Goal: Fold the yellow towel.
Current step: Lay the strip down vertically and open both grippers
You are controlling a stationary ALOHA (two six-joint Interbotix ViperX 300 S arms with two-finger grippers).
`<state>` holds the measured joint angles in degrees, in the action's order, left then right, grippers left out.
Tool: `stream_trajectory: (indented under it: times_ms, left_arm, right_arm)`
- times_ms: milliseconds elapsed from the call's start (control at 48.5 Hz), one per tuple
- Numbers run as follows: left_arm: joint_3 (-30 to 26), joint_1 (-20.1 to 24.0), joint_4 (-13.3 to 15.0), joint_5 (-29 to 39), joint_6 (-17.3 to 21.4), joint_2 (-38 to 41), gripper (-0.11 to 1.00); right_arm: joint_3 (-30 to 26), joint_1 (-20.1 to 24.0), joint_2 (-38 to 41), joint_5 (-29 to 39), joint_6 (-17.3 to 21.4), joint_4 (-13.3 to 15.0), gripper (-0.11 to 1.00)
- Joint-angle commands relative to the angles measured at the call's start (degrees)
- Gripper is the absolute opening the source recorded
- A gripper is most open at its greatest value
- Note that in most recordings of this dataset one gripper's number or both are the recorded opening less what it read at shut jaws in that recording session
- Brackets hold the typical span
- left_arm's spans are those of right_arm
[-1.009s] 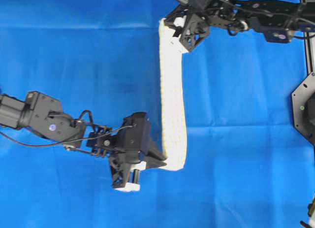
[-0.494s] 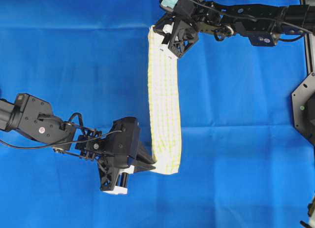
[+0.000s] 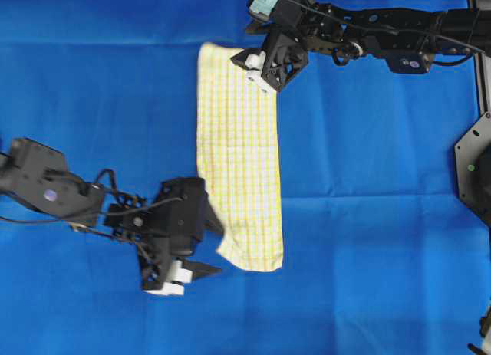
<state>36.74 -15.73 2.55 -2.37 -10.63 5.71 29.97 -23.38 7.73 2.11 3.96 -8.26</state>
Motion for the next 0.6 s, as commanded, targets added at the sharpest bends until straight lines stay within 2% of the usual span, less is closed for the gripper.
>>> stream_trajectory:
  times_ms: [0,124,371,474,577]
  left_arm:
    - [1.0,0.4,0.1,4.8,0.3,-5.7,0.69]
    - [4.4,1.8,0.0,8.3,0.4,-11.2,0.69]
    - [11.6,7.6,0.0,8.9,0.4,-21.6,0.69]
    - [13.9,10.5,0.1,6.4,0.3,-25.3,0.69]
    - [16.1,12.6,0.0,0.6,0.4,-27.1,0.71]
  right_arm:
    - [0.2,-0.1,-3.4,-0.4,0.1,0.1,0.79]
    - [2.9,-0.1,-7.8,-0.7,0.1,0.1,0.7]
    - [10.9,0.6,-17.8,-3.0,0.6,-0.1,0.71]
    - [14.9,2.2,-21.7,-5.9,0.8,-0.3,0.71]
    - [18.4,5.0,-24.9,-8.9,0.8,-0.3,0.71]
